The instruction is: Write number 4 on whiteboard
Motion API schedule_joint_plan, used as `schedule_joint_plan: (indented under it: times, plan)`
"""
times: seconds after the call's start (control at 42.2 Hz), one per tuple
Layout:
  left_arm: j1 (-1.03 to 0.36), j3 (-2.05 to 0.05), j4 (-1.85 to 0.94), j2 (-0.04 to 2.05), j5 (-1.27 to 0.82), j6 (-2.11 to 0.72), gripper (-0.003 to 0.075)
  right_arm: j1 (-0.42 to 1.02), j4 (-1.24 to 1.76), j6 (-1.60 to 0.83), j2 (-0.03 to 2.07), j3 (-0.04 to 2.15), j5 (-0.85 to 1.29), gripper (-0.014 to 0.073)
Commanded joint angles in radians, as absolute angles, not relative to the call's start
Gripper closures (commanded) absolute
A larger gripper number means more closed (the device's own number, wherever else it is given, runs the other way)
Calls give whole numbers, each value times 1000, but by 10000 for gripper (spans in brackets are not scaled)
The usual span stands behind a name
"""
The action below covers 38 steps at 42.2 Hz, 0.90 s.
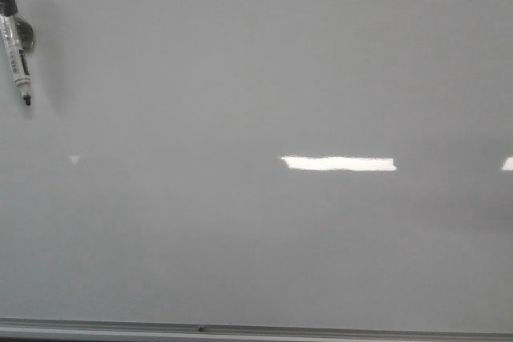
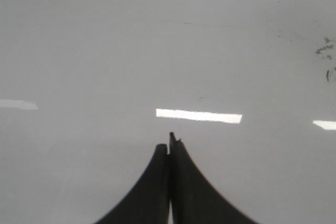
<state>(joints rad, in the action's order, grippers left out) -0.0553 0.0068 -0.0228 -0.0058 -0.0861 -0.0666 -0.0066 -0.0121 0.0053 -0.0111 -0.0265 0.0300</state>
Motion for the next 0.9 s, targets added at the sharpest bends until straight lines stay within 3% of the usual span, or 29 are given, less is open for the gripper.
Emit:
schedule_joint_plan:
  times: [0.0, 0.877]
  plan:
    - [-61, 12, -22, -21, 0, -58, 741, -12, -25, 0, -30, -13, -58, 662]
    - [-61, 12, 90, -21, -18, -105, 741, -12, -25, 0, -30, -13, -71, 662]
